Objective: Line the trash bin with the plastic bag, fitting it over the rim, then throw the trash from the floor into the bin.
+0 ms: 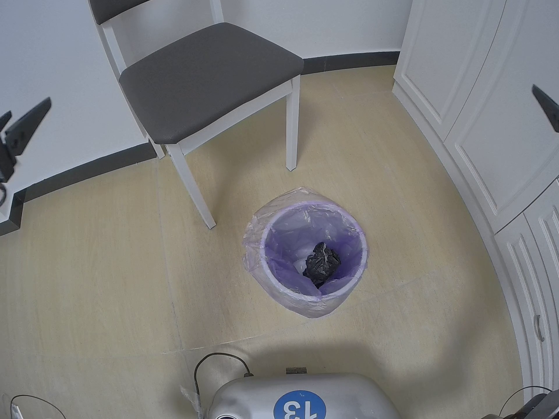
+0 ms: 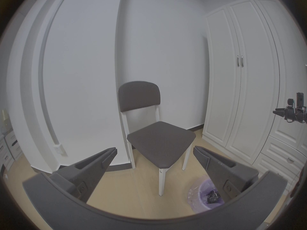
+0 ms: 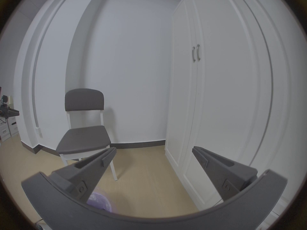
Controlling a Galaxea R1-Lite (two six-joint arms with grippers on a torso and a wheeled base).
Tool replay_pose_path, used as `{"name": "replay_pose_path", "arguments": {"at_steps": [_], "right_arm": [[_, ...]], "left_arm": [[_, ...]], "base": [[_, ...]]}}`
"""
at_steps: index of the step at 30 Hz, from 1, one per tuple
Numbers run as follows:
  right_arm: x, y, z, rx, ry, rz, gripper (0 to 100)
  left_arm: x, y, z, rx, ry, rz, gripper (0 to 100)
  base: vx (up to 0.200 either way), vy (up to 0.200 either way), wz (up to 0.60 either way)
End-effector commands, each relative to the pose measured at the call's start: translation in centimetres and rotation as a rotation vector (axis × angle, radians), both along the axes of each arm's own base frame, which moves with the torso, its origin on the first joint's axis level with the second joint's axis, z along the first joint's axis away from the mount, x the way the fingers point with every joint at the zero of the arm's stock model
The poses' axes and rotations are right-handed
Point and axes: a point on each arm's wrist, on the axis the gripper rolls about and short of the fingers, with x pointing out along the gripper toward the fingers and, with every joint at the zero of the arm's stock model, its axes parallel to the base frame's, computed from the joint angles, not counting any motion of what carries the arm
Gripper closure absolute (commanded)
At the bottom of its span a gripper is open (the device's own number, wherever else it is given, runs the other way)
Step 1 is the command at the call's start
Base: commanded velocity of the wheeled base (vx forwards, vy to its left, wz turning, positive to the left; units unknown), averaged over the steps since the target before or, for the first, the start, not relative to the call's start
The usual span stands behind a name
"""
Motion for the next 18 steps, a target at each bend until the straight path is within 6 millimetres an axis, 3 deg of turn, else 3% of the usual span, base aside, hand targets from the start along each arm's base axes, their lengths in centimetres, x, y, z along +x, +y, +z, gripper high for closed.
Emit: {"name": "replay_pose_path", "arguments": {"at_steps": [1, 2, 3, 4, 7, 8, 9, 11, 12, 13, 18], "right_arm": [[-9.4, -0.8, -0.3, 0.021, -0.114, -0.023, 0], [-9.7, -0.8, -0.5, 0.020, -0.112, -0.024, 0], [-11.5, -1.0, -1.2, 0.022, -0.118, -0.027, 0], [-11.8, -1.0, -1.3, 0.022, -0.118, -0.027, 0], [-15.4, -1.3, -2.7, 0.020, -0.106, -0.030, 0], [-15.4, -1.3, -2.7, 0.020, -0.106, -0.030, 0], [-17.4, -1.5, -3.8, 0.013, -0.092, -0.038, 0], [-18.2, -1.5, -4.4, 0.009, -0.088, -0.041, 0], [-20.1, -1.6, -5.8, 0.005, -0.084, -0.053, 0], [-20.7, -1.6, -6.3, 0.005, -0.078, -0.056, 0], [-23.2, -1.7, -7.8, 0.004, -0.075, -0.056, 0]], "left_arm": [[-10.1, 1.0, 1.2, -0.033, -0.178, 0.043, 0], [-10.5, 1.1, 1.0, -0.034, -0.176, 0.044, 0], [-12.5, 1.2, 0.2, -0.034, -0.176, 0.044, 0], [-12.9, 1.3, 0.1, -0.034, -0.175, 0.046, 0], [-17.0, 1.7, -1.8, -0.036, -0.161, 0.045, 0], [-17.0, 1.7, -1.8, -0.036, -0.161, 0.045, 0], [-19.0, 1.9, -2.8, -0.037, -0.157, 0.050, 0], [-19.7, 2.0, -3.2, -0.038, -0.156, 0.054, 0], [-21.4, 2.1, -4.4, -0.038, -0.154, 0.062, 0], [-21.9, 2.2, -4.8, -0.039, -0.156, 0.063, 0], [-23.9, 2.3, -5.7, -0.043, -0.157, 0.075, 0]], "base": [[0.000, 0.000, 0.00], [0.000, 0.000, 0.00], [0.000, 0.000, 0.00], [0.000, 0.000, 0.00], [0.000, 0.000, 0.00], [0.000, 0.000, 0.00], [0.000, 0.000, 0.00], [0.000, 0.000, 0.00], [0.000, 0.000, 0.00], [0.000, 0.000, 0.00], [0.000, 0.000, 0.00]]}}
